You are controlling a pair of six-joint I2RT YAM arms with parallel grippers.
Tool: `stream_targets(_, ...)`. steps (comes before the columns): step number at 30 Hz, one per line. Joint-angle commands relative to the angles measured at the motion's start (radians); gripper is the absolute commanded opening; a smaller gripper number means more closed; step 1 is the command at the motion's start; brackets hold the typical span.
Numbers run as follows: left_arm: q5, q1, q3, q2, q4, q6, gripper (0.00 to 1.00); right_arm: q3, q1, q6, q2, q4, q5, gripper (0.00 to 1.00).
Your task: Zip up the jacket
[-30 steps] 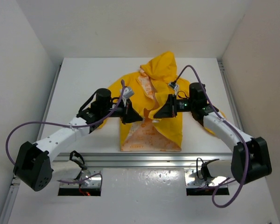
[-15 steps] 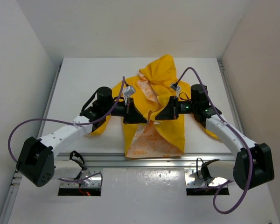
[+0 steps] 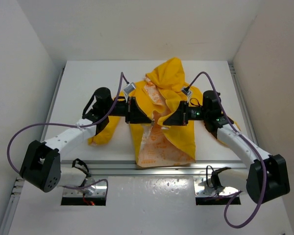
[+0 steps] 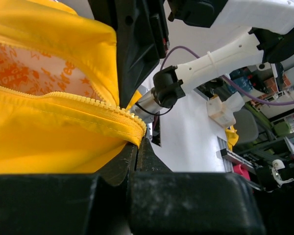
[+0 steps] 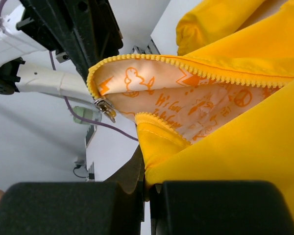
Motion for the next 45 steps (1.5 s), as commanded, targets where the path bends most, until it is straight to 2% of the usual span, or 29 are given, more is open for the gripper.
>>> stream_targets(1, 0.046, 0.013, -0.002, -0.007, 0.068, -0.035, 0.0, 0.014, -0.003, 0.023, -0.045, 0.099, 0.01, 0.0)
stream_targets(6, 0.037, 0.004, 0.009, -0.016, 0.01, 0.021, 0.0, 0.057, 0.025, -0.041, -0.035, 0.01, 0.051, 0.0)
stream_targets(17, 0.08, 0.004, 0.009, 0.004, -0.021, 0.044, 0.0, 0.086, 0.047, 0.013, -0.018, 0.086, 0.051, 0.0)
stream_targets(37, 0.089, 0.013, 0.039, 0.024, -0.021, 0.053, 0.0, 0.071, 0.105, 0.0, -0.021, 0.073, 0.039, 0.0)
stream_targets(45, 0.1, 0.032, 0.021, 0.033, 0.022, 0.012, 0.0, 0.066, 0.102, 0.005, -0.027, 0.074, 0.042, 0.0)
